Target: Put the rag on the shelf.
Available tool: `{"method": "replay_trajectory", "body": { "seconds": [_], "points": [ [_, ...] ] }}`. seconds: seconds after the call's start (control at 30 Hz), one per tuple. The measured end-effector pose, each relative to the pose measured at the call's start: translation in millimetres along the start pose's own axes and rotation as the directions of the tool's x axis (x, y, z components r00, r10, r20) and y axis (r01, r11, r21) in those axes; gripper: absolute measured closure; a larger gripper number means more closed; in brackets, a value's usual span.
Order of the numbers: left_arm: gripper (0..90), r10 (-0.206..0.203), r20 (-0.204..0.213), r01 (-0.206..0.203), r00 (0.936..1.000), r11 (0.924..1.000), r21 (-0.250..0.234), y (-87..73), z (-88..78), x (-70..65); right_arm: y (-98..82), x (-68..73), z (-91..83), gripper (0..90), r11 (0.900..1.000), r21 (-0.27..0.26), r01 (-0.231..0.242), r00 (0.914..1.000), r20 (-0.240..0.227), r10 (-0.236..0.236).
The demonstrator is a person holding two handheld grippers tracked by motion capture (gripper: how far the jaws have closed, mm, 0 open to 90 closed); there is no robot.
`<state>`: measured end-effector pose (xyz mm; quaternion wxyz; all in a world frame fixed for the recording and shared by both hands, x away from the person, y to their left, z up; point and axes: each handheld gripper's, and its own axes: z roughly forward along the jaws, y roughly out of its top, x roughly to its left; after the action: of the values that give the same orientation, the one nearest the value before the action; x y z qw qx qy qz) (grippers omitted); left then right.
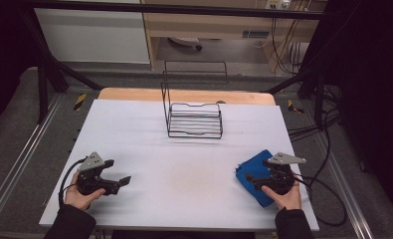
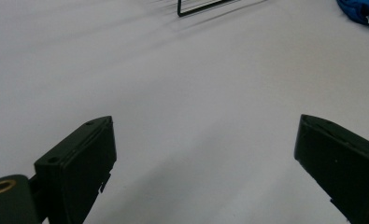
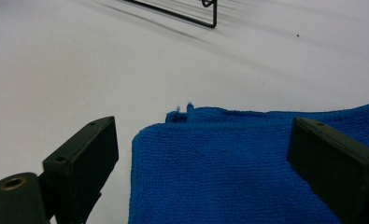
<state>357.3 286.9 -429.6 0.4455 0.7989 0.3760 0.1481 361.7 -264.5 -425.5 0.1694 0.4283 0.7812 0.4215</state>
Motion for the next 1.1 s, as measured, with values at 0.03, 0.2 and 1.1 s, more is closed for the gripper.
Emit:
{"method": "replay_trajectory", "body": {
  "seconds": [0.03,0.2,1.1],
  "points": [
    [5.7,0.002,0.001,-0.002,1.0,1.0,0.002,-0.2,0.4,0.1,0.7,2.2,2.3,11.7,1.0,0.015,0.007,0.9999,0.01,-0.007],
    [5.9,0.008,-0.008,-0.007,0.9999,0.9999,0.014,-1.3,1.4,0.4,2.3,8.1,14.7,23.0,0.997,0.077,0.02,0.9997,0.012,-0.021],
    [6.8,0.007,-0.012,-0.006,0.9999,0.9996,0.027,-1.1,2.5,-0.8,4.2,21.2,48.8,73.4,0.986,0.16,0.042,0.9883,0.138,-0.065]
  ]
}}
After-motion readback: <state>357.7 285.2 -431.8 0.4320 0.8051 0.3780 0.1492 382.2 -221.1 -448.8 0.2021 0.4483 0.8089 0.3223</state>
